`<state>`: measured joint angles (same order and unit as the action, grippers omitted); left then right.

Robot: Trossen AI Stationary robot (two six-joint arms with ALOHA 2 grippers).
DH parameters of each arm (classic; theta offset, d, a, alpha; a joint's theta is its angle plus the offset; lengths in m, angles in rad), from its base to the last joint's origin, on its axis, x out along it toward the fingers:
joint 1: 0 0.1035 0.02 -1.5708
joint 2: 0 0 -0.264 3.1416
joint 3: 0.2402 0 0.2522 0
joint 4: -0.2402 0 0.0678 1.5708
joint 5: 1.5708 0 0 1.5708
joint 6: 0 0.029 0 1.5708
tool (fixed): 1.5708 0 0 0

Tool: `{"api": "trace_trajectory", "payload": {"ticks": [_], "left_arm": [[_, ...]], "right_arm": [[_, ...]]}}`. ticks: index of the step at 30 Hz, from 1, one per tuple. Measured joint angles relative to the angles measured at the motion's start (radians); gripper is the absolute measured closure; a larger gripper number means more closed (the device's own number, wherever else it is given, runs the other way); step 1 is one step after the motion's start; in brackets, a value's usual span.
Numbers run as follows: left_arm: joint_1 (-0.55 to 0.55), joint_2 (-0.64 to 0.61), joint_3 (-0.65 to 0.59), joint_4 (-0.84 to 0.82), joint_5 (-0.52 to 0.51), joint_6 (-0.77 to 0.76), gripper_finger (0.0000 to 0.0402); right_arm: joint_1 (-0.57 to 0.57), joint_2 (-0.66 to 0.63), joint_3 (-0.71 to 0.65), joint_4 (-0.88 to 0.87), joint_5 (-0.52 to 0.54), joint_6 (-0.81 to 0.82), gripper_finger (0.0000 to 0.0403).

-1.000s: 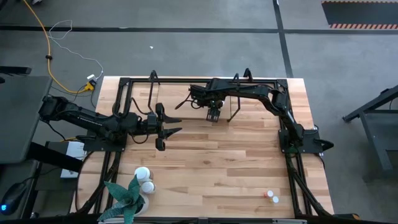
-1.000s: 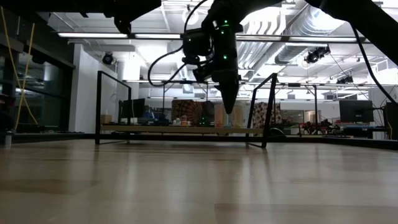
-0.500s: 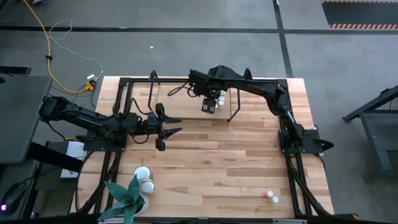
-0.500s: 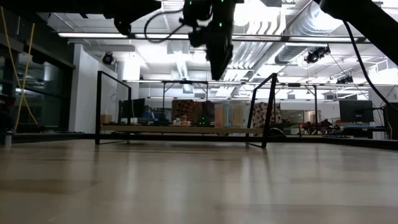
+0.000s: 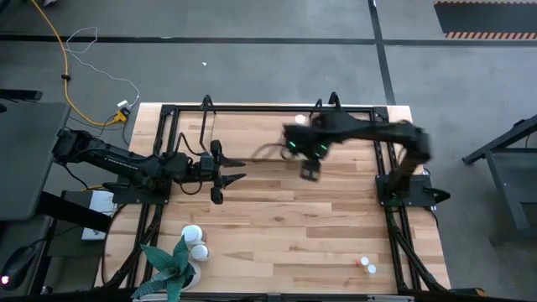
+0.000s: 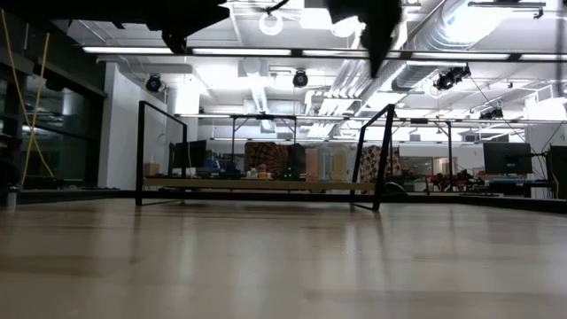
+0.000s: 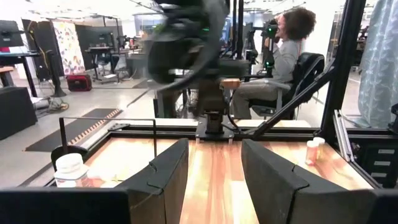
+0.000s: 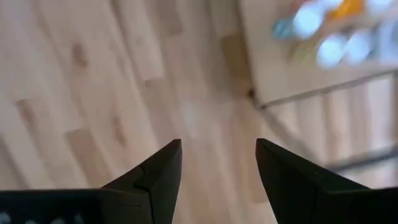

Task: Pick and place medicine bottles onto shelf by color
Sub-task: Put the pink pill bottle on the shelf

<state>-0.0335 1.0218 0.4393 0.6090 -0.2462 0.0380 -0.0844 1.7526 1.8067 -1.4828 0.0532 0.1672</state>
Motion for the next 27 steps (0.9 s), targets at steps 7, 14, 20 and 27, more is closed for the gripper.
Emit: {"api": "trace_trajectory", "payload": {"ticks": [7, 14, 20, 27], "left_arm": [[0.000, 0.000, 0.000, 0.000, -0.004, 0.000, 0.0261], [0.000, 0.000, 0.000, 0.000, -0.050, 0.000, 0.0261], [0.000, 0.000, 0.000, -0.005, -0.060, 0.000, 0.0261], [0.000, 0.000, 0.000, -0.008, -0.060, -0.001, 0.0261]], "right_arm": [[0.269, -0.377, -0.440, 0.170, -0.004, 0.468, 0.0206], [0.634, -0.459, -0.580, 0.224, -0.023, 0.996, 0.0206], [0.832, -0.342, -0.573, 0.236, -0.170, 1.383, 0.0206], [0.942, -0.232, -0.572, 0.270, -0.297, 1.607, 0.0206]]}}
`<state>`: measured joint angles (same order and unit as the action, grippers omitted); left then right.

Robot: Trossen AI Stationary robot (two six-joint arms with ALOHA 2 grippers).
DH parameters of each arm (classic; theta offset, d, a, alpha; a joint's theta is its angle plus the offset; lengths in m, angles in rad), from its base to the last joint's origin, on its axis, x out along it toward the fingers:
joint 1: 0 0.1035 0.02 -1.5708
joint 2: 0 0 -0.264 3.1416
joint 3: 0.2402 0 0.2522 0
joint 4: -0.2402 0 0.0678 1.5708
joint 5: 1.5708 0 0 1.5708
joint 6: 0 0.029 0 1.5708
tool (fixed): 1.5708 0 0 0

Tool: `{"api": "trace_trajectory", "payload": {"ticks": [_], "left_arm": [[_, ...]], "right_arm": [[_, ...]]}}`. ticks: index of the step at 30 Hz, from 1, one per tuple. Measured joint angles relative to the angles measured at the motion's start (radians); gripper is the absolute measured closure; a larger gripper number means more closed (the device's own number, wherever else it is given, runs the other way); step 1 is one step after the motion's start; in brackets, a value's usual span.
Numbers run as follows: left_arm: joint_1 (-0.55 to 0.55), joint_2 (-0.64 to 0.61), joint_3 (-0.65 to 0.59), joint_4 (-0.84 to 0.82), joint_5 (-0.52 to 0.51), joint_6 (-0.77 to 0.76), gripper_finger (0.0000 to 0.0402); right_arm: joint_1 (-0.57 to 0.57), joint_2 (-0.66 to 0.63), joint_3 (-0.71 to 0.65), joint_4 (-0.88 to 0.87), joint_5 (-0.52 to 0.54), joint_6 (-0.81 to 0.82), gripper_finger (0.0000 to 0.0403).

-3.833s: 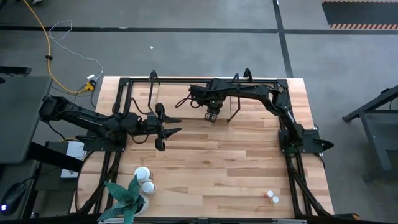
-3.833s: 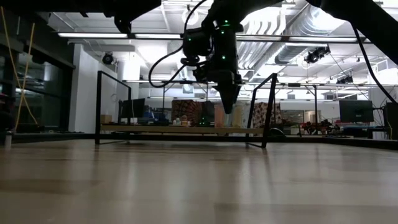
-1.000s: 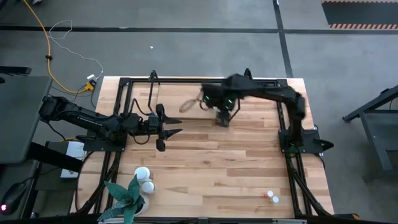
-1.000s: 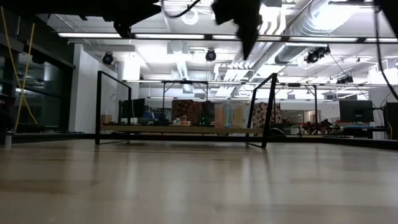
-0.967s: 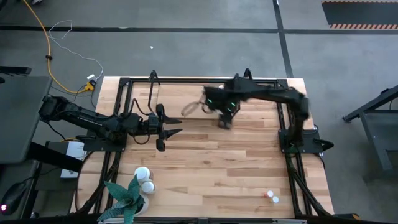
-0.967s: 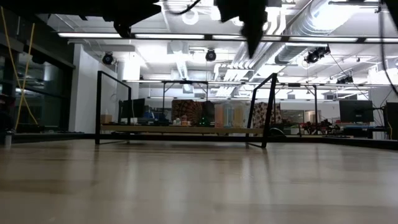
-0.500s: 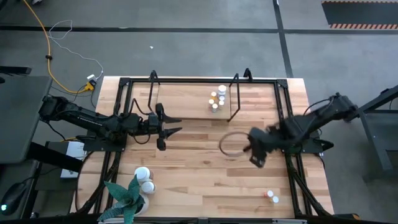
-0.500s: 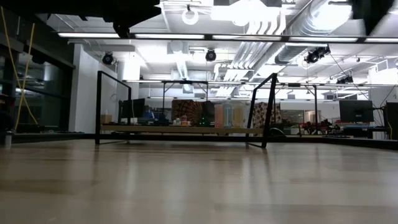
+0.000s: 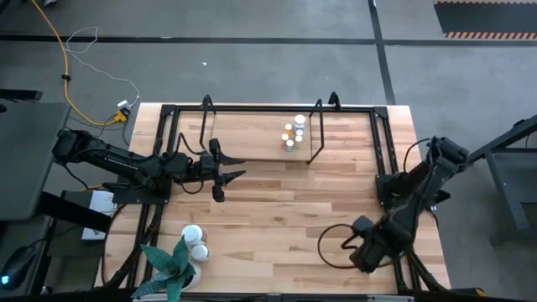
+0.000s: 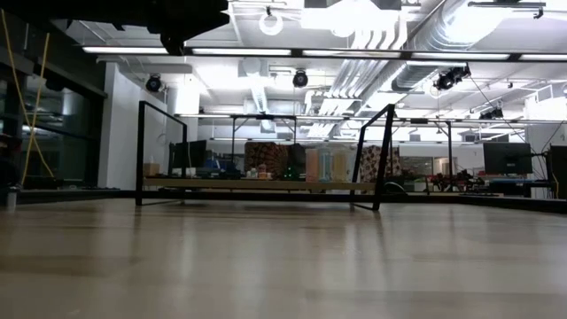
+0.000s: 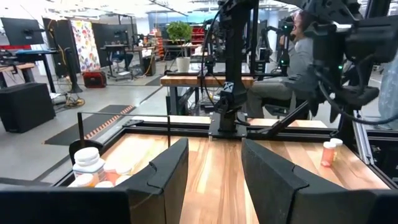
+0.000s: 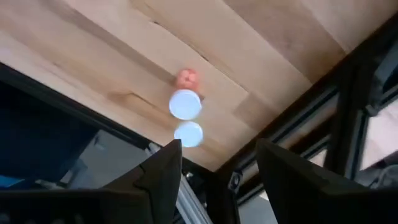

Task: Pick and place medicine bottles onto shelf by color
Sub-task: Put the pink pill bottle on the shelf

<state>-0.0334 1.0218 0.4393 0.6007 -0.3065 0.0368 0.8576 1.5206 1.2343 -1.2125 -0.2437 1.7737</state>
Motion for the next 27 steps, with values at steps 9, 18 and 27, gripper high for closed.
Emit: {"api": "trace_trajectory", "payload": {"ticks": [9, 18, 27], "left_arm": [[0.000, 0.000, 0.000, -0.007, 0.000, 0.001, 0.0261], [0.000, 0.000, 0.000, -0.006, 0.000, 0.001, 0.0261], [0.000, 0.000, 0.000, -0.006, 0.000, 0.001, 0.0261]], "right_arm": [[-0.013, 0.023, -0.138, 0.299, -0.034, -0.073, 0.0206], [-0.004, 0.023, -0.231, 0.347, -0.047, -0.062, 0.0206], [0.003, 0.023, -0.269, 0.432, -0.022, -0.046, 0.0206]]}}
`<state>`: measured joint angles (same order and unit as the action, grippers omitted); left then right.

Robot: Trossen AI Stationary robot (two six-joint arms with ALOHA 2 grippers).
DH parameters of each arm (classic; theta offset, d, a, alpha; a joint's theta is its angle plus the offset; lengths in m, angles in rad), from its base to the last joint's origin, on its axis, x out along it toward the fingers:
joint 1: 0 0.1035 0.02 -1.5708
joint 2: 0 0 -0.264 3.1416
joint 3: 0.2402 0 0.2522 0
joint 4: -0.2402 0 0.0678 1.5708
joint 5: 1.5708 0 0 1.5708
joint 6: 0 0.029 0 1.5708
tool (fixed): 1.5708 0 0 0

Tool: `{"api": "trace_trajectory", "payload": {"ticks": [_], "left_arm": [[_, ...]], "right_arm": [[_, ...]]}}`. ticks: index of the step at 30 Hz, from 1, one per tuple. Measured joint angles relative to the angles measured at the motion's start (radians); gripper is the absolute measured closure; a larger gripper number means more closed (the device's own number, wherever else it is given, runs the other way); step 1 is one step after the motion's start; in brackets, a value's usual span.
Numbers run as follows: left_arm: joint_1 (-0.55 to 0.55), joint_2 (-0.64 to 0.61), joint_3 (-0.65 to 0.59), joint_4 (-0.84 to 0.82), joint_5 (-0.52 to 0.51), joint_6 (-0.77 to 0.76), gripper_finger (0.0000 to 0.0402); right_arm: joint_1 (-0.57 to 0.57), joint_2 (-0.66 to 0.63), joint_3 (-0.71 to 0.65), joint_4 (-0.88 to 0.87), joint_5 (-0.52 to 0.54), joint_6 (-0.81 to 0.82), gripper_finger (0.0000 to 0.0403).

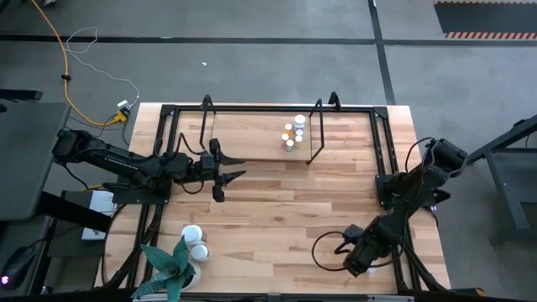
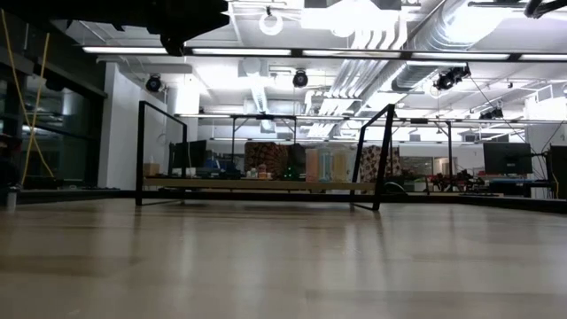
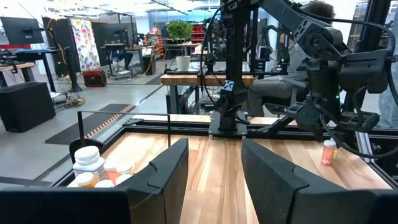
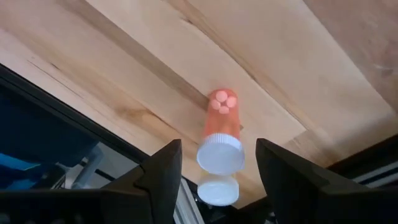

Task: Pick and place medicine bottles onto shelf by color
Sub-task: Put the pink pill bottle on the shelf

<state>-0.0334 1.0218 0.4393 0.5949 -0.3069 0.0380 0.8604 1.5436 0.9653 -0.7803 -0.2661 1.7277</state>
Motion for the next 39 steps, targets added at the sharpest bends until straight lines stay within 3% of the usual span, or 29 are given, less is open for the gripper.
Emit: {"api": "trace_trajectory", "payload": {"ticks": [9, 16, 26, 39], "left_arm": [[0.000, 0.000, 0.000, 0.000, 0.000, 0.000, 0.0261], [0.000, 0.000, 0.000, 0.000, 0.000, 0.000, 0.0261], [0.000, 0.000, 0.000, 0.000, 0.000, 0.000, 0.0261], [0.000, 0.000, 0.000, 0.000, 0.000, 0.000, 0.0261]], "right_arm": [[0.000, 0.014, 0.000, 0.002, 0.001, 0.029, 0.0206], [0.000, 0.078, 0.000, 0.016, -0.076, -0.002, 0.0206], [0.000, 0.084, 0.000, 0.016, -0.063, -0.008, 0.0210], [-0.002, 0.084, 0.000, 0.016, -0.080, -0.036, 0.0295]]}}
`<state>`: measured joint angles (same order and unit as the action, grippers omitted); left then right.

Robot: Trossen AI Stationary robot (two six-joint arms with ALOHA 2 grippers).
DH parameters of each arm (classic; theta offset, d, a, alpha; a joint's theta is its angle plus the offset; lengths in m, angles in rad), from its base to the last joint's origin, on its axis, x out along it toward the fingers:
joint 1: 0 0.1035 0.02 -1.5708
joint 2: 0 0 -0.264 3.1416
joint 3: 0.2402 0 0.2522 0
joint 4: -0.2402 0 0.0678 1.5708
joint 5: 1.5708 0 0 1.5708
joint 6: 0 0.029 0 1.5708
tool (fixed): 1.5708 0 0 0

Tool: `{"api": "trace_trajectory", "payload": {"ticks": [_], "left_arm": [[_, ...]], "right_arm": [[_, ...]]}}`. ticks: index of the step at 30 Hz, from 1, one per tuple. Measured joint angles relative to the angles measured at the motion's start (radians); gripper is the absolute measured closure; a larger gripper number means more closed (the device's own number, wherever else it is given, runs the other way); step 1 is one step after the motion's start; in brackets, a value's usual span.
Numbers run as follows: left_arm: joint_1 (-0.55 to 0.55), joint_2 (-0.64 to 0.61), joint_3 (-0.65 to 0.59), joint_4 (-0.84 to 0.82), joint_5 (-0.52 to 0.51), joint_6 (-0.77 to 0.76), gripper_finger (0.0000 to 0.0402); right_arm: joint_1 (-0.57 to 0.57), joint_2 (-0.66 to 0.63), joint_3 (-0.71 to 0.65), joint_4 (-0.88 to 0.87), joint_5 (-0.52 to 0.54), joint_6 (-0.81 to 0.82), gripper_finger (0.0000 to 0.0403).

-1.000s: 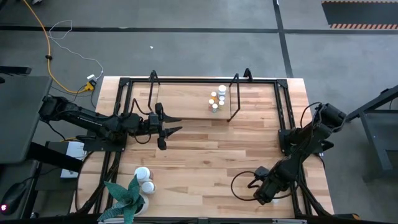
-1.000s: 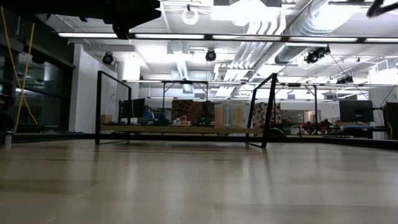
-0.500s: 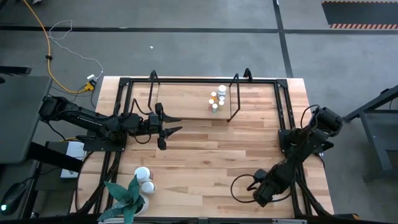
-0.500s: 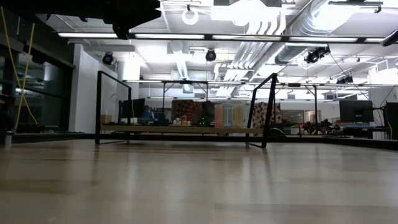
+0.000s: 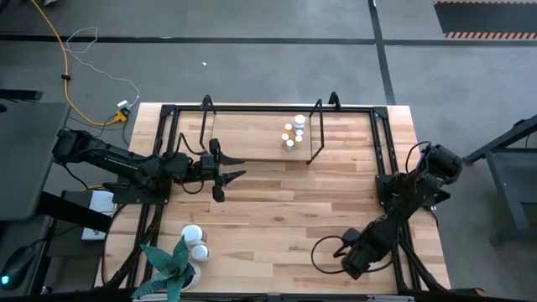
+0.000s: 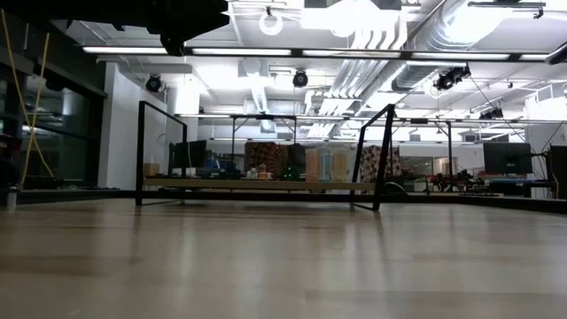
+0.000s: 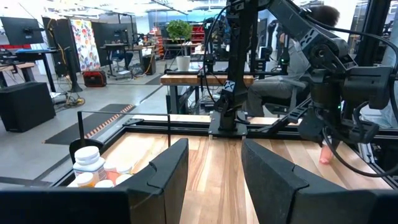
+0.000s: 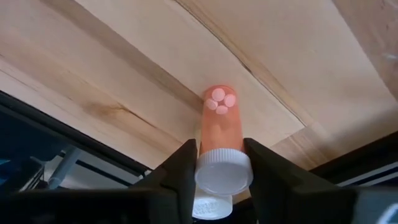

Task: Pick and place medicine bottles onto shelf by color
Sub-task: Put the pink pill bottle on the shelf

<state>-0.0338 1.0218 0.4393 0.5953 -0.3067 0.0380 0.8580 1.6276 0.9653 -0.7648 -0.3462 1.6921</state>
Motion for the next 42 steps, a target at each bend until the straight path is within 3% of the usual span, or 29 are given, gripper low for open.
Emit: {"api": "trace_trajectory", "payload": {"ticks": [7, 11, 16, 21, 25, 29, 37, 42], "left_arm": [[0.000, 0.000, 0.000, 0.000, 0.000, 0.000, 0.0261], [0.000, 0.000, 0.000, 0.001, 0.000, 0.000, 0.0261], [0.000, 0.000, 0.000, 0.002, 0.000, 0.000, 0.0261], [0.000, 0.000, 0.000, 0.002, 0.000, 0.000, 0.0261], [0.000, 0.000, 0.000, 0.001, 0.000, 0.000, 0.0261], [0.000, 0.000, 0.000, 0.000, 0.000, 0.000, 0.0261], [0.000, 0.000, 0.000, 0.000, 0.000, 0.000, 0.0261], [0.000, 0.000, 0.000, 0.000, 0.000, 0.000, 0.0261]], "right_arm": [[-0.039, -0.027, 0.002, 0.012, -0.040, -0.098, 0.0302], [-0.100, -0.078, 0.002, 0.023, -0.009, -0.180, 0.0300], [-0.229, -0.116, 0.003, 0.126, 0.099, -0.388, 0.0300], [-0.378, -0.116, 0.004, 0.286, 0.112, -0.648, 0.0300], [-0.488, -0.116, 0.067, 0.277, 0.112, -0.843, 0.0300], [-0.580, -0.116, 0.204, 0.152, 0.182, -1.031, 0.0300], [-0.751, -0.034, 0.547, -0.263, 0.481, -1.273, 0.0300], [-0.893, 0.069, 0.670, -0.407, 0.495, -1.304, 0.0300]]}}
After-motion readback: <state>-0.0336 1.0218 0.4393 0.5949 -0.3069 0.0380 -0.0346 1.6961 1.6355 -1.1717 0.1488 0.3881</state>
